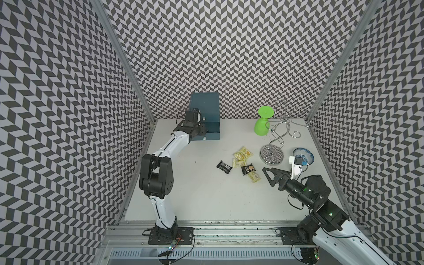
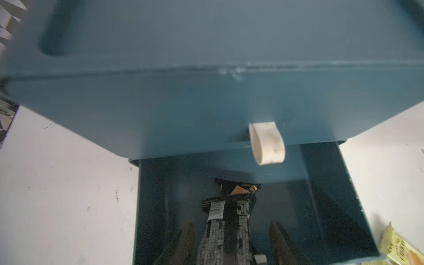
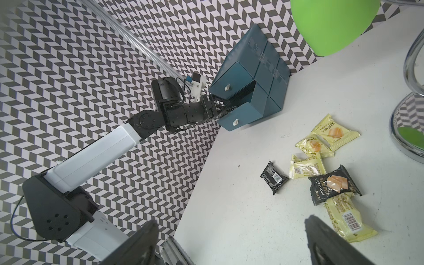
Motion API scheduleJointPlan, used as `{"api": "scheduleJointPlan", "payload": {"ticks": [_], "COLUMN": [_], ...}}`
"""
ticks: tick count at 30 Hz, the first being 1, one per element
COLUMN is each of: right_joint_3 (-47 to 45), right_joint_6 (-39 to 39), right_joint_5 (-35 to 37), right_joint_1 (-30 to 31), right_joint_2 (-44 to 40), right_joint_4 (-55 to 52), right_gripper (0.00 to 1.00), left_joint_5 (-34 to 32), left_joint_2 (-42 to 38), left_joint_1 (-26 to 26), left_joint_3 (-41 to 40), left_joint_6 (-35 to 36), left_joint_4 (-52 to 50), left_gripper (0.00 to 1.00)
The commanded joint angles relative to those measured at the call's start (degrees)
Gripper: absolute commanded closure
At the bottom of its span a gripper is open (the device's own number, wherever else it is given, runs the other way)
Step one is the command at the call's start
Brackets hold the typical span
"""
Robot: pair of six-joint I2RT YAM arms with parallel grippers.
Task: Place the cookies into the drawer by color
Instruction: Place the cookie in the drawer, then pick up the cookie at the center of the board.
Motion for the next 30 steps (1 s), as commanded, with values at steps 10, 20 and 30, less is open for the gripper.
{"api": "scheduleJointPlan", "payload": {"ticks": [10,20,30], "right_joint_3": [-0.3,-0.9,-0.9], "right_joint_6": [0.9,1.1,1.1], "right_joint_5": [0.1,-0.7,-0.8], "right_joint_1": [0.2,0.2,0.3], "right_joint_2": [0.8,2.7,2.1], "right_joint_4": [3.8,5.7,5.2], "right_gripper": [0.0,0.01,0.0], "left_joint_5": [3.9,-6.7,-10.0], "left_joint_2": [-22.7,-25.8,-14.5], "left_joint_1": [-5.3,-19.5,-26.4], "left_joint_3": [-12.4,-26.1,-25.4], "left_joint_6": [-1.1,-7.2,-45.3], "left_joint_4": [-0.8,-5.9,-9.2], "left_gripper": [0.42,0.34,0.44]}}
